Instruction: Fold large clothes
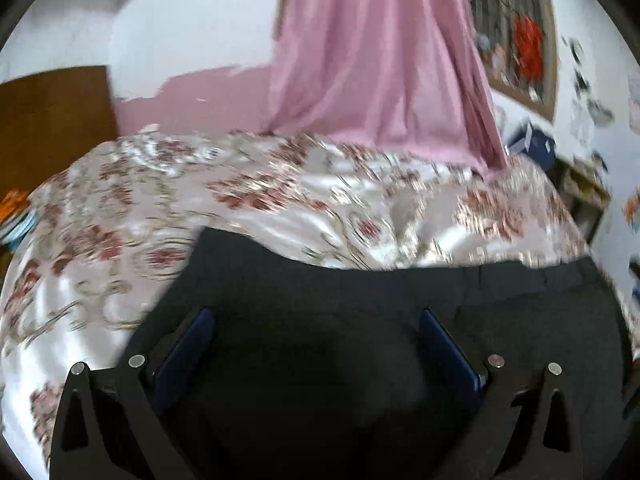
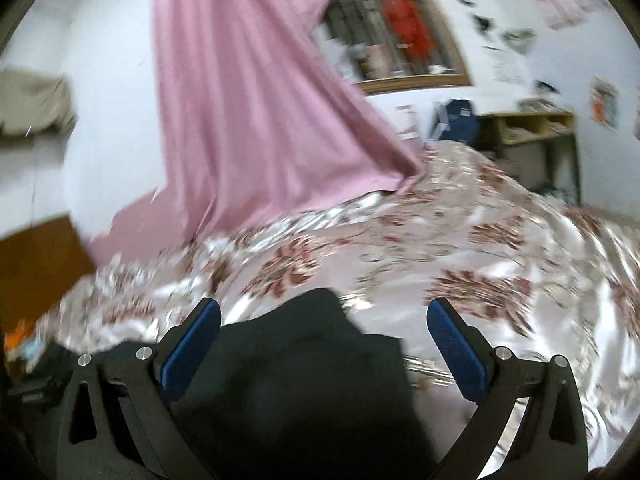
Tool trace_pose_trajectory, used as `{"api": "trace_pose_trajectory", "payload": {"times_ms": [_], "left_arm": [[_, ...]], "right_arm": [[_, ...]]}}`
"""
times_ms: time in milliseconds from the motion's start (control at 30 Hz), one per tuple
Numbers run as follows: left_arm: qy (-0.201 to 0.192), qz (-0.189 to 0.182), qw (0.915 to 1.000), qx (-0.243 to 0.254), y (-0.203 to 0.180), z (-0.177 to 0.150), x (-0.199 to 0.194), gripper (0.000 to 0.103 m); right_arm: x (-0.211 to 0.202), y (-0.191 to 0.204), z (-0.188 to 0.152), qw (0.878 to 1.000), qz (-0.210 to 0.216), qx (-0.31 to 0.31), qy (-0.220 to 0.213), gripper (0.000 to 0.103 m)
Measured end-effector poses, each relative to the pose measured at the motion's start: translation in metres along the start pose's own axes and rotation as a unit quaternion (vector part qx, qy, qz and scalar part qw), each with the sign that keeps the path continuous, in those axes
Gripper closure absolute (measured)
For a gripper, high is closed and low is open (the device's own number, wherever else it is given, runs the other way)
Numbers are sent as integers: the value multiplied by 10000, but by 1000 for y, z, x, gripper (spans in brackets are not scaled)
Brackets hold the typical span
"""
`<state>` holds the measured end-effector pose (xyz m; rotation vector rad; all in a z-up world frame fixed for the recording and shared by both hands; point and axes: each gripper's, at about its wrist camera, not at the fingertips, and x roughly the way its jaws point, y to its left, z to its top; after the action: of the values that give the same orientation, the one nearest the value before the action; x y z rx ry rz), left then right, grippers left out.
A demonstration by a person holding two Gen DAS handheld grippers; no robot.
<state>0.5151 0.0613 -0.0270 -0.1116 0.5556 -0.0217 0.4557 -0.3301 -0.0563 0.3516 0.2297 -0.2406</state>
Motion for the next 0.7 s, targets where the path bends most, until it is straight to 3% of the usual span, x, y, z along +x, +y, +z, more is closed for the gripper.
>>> {"api": "trace_pose_trajectory", "payload": {"times_ms": [167,300,400,500,700], "left_arm": [[-73,133,9962,-858,51,-1,-29,0],[99,277,9906,-1335,85,-12,-41,0],[445,87,9873,-1521,102,-27,-39,0],[841,-218,9852,-1474,112,-41,-31,0],[1091,-375,9909,-687,102,-45,-29,0]], "right_arm": [[-11,-22,4,9990,-320,299,-21,2],[-15,-24,5,9997,-157,7,169,2],[-15,-27,1,9977,127,-251,610,2],[-9,-28,-5,9914,320,-562,1134,2],[-4,-43,-17,9822,392,-839,1636,2]]}}
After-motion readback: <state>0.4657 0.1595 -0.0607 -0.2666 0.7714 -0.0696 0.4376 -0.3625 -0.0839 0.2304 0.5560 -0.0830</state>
